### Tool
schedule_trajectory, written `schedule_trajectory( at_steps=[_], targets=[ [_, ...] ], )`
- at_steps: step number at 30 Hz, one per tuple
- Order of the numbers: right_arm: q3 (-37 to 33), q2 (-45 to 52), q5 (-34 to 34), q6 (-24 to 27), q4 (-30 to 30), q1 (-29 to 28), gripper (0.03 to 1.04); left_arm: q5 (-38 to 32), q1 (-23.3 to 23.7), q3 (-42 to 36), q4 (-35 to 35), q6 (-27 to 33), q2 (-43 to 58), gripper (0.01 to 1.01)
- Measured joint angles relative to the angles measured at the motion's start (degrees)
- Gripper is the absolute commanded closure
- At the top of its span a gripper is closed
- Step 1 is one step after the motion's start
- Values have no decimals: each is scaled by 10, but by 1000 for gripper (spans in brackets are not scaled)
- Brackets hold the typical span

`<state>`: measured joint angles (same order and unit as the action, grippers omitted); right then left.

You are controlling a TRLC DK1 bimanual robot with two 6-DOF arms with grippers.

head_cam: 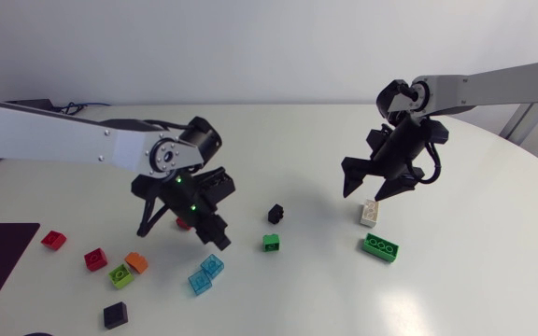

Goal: Sort duplo bricks by size, large to the right and small to the left

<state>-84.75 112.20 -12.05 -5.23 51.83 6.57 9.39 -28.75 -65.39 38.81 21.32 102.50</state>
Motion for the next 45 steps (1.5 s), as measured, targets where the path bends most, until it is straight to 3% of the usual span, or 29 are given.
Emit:
schedule_trajectory(
  at_steps=[9,20,32,39,45],
  targets=[
    [7,-15,0,0,-2,0,66,27,-40,-193,-54,-32,130,785],
    [8,-58,0,0,8,8,66,29,-60,-294,-53,-33,236,785],
    [22,-99,-17,-14,29,123,66,29,-57,-278,-54,-31,250,787],
    [44,-99,-17,-14,29,122,66,39,-38,-189,-63,-16,205,787],
    [71,-100,-17,-14,18,123,70,44,12,-79,-78,6,125,787]
  ],
)
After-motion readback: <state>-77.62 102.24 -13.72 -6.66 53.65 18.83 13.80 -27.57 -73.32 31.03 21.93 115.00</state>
